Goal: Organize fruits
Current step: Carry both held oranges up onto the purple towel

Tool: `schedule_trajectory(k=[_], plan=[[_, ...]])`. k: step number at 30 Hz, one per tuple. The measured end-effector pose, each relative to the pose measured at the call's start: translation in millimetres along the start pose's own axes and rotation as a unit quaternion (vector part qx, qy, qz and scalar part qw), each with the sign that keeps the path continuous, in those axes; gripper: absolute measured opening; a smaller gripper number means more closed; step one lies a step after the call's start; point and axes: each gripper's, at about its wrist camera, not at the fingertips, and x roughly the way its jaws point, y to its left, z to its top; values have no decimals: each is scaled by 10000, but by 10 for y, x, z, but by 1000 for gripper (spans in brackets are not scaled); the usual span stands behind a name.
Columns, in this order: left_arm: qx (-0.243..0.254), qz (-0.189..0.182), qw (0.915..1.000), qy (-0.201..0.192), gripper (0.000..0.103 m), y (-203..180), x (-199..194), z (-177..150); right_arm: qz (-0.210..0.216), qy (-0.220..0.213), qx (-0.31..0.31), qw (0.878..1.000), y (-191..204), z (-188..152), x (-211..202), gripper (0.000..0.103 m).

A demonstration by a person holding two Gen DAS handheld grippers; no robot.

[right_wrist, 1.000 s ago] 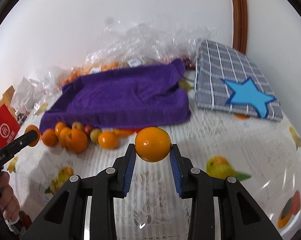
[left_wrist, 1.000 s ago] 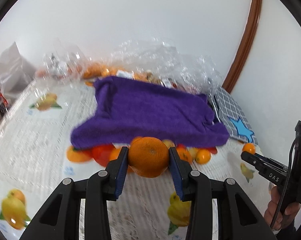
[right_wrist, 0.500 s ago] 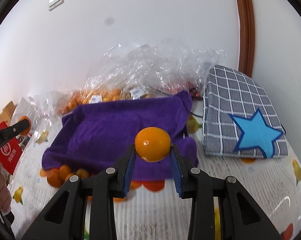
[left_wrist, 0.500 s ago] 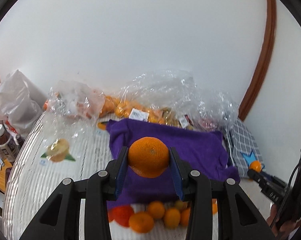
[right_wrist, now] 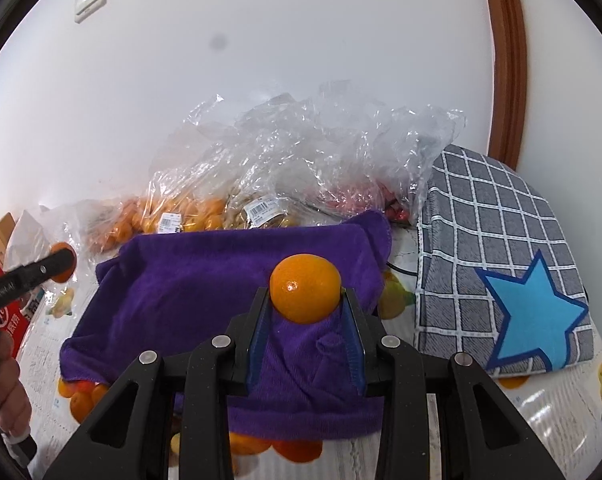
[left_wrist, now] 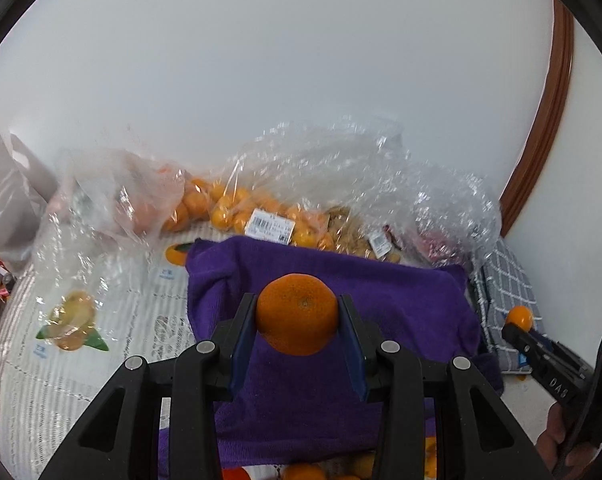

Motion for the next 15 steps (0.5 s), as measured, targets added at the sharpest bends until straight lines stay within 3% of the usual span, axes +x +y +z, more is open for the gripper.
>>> schedule_trajectory(k=[15], plan=[[325,150,9987,351,38,34,353,-174,38,498,-66,9987,-3,-194,603,35]])
